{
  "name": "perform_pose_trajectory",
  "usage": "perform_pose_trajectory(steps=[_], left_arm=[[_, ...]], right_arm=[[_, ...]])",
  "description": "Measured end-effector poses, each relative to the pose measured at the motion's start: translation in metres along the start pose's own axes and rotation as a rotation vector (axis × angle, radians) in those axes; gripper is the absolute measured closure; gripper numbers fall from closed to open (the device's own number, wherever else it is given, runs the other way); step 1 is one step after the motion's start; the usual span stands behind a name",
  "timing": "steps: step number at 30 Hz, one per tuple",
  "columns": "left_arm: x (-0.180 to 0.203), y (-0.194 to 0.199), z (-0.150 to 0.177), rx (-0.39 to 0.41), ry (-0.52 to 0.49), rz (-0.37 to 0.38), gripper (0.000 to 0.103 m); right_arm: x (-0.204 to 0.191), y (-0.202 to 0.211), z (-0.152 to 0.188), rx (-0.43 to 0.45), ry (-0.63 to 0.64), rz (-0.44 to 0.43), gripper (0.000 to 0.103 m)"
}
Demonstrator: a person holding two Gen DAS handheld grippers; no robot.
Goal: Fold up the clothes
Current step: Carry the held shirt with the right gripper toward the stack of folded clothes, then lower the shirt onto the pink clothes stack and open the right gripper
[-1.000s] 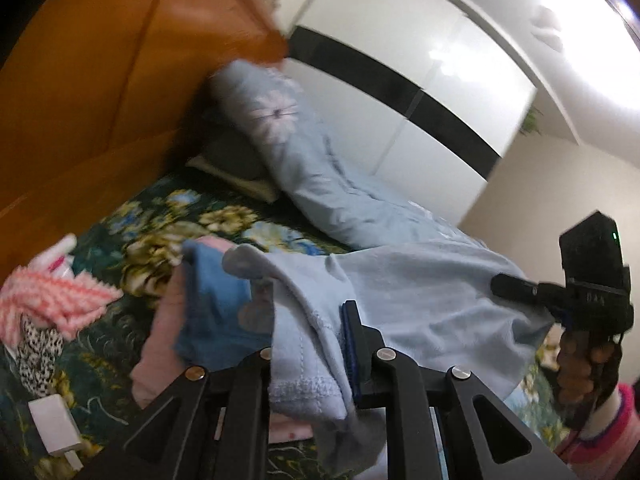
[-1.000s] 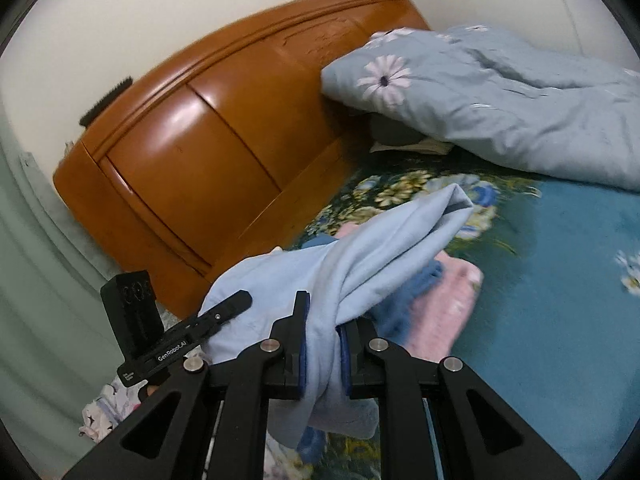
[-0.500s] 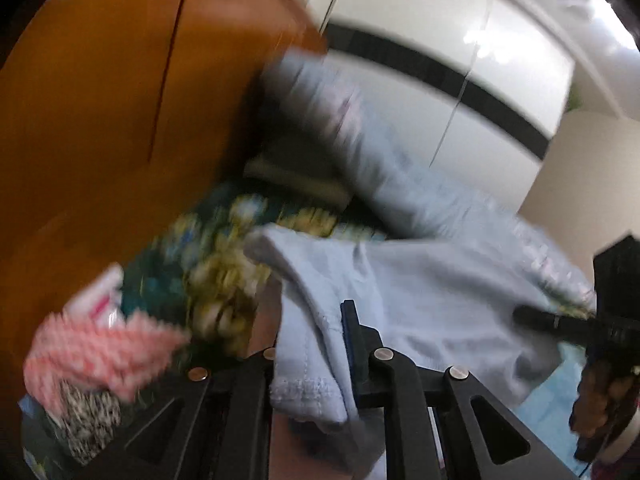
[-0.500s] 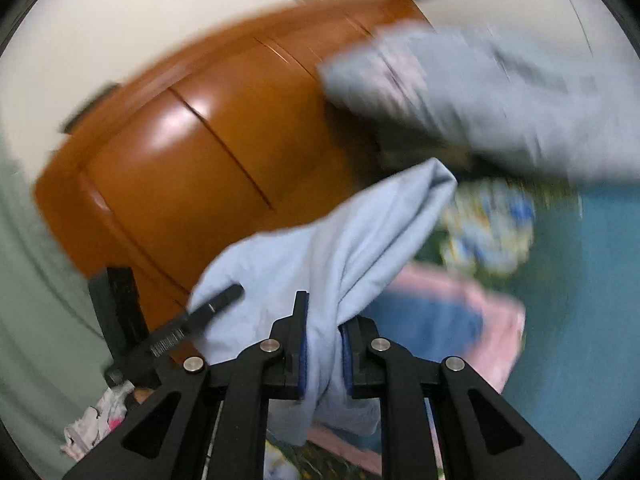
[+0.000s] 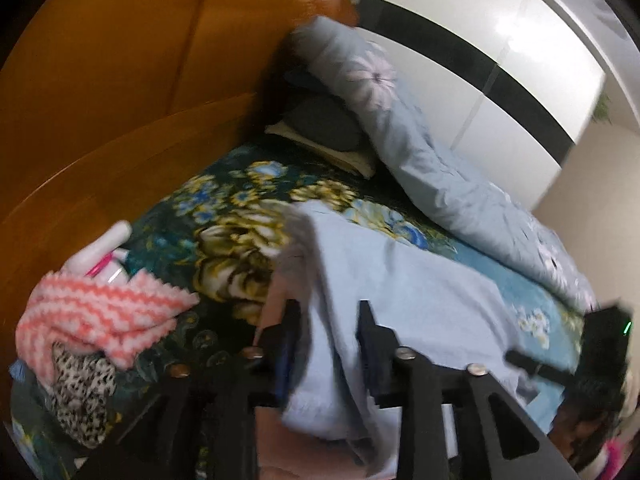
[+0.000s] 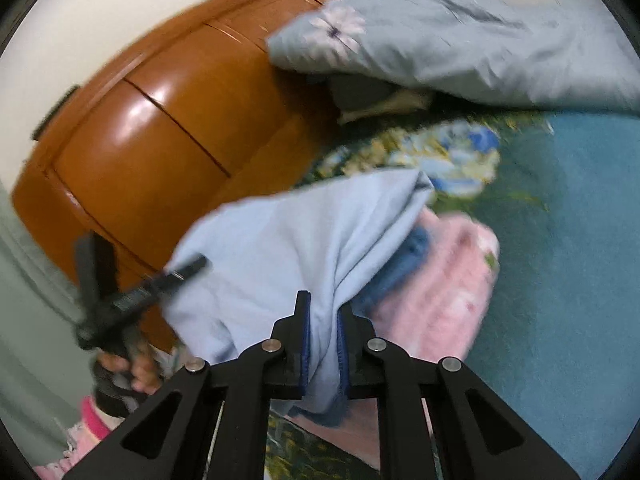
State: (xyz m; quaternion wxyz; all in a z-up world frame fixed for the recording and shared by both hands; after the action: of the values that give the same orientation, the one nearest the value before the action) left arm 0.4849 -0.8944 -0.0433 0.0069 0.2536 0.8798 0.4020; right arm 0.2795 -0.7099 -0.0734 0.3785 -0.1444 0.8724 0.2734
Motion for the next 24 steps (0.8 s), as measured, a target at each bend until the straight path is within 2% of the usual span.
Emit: perform_pose_trajectory(steps=[2, 5, 9, 11, 14, 16, 17, 18, 20, 24], left_arm=[[-0.009, 0.001, -0.002, -0.004, 0.037, -0.017, 0.06], [-0.014, 0.014, -0.008, 0.038, 0.071, -0.068, 0.059], [-0.009, 0.043, -0.019, 0.155, 0.052, -0.12, 0.058], [0.002, 0.054, -0.021, 0.191, 0.025, -0.105, 0.052], [0.029, 0.052, -0.015, 0.184, -0.073, -0.063, 0.049], [0.044, 0.047, -0.009, 0.168, -0.145, -0.061, 0.048], [0.051, 0.044, -0.005, 0.158, -0.181, -0.064, 0.048], [0.056, 0.041, -0.002, 0.146, -0.21, -0.065, 0.048], [0.065, 0.034, 0.006, 0.117, -0.251, -0.061, 0.047], [0.068, 0.019, 0.018, 0.053, -0.282, -0.068, 0.047]], right_arm=[[0.008, 0.001, 0.005, 0.002, -0.035, -0.003, 0.091], [0.009, 0.002, 0.009, -0.012, -0.023, 0.017, 0.091], [0.007, 0.01, 0.009, -0.029, -0.015, 0.041, 0.088], [0.004, 0.02, 0.007, -0.023, -0.01, 0.05, 0.086], [-0.006, 0.033, 0.0, 0.013, 0.041, 0.098, 0.085], [-0.019, 0.038, -0.01, 0.043, 0.087, 0.127, 0.085], [-0.026, 0.037, -0.015, 0.053, 0.111, 0.132, 0.078], [-0.032, 0.035, -0.018, 0.054, 0.13, 0.128, 0.066], [-0.045, 0.022, -0.021, 0.031, 0.159, 0.105, 0.058], [-0.057, -0.009, -0.008, -0.049, 0.242, 0.1, 0.056]])
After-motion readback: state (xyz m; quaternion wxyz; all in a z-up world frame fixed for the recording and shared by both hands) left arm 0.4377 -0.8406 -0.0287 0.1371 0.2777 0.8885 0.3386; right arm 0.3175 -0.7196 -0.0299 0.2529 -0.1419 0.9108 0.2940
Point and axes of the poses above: each gripper's, at about its wrist camera, not at the fingertips, and y roughly against the way its jaws point, x to its right, z to its underside, the point moved 8 cm from there along -y, roughly the way its jaws point, and after that the axes turned 15 degrees about -z, right-handed, at the moved point
